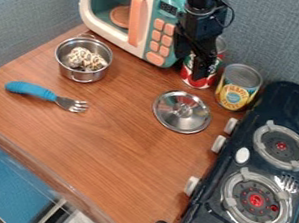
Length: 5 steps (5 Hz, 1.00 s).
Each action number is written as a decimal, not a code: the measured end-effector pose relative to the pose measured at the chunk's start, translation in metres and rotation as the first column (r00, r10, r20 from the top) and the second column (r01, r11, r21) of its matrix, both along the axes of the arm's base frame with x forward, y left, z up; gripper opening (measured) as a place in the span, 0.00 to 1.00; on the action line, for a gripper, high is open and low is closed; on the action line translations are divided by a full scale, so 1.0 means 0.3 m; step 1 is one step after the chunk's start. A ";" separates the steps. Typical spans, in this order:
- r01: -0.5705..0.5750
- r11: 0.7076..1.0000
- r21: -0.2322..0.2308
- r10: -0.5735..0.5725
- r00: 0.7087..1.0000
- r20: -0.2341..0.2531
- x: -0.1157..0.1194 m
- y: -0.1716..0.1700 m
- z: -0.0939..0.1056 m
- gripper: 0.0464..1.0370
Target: Take the toy from the silver pot and put it on top of the silver lid
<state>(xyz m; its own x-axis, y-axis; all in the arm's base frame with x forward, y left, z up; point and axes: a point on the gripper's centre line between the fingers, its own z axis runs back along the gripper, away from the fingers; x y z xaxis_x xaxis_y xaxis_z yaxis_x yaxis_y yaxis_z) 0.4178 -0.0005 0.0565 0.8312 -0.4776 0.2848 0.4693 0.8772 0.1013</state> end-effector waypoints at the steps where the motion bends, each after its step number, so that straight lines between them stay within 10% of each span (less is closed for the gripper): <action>1: -0.001 1.000 -0.006 0.001 0.999 -0.047 -0.012 -0.001 -0.054 0.96; 5: -0.333 0.943 -0.004 0.332 0.942 -0.050 -0.113 0.459 0.035 0.96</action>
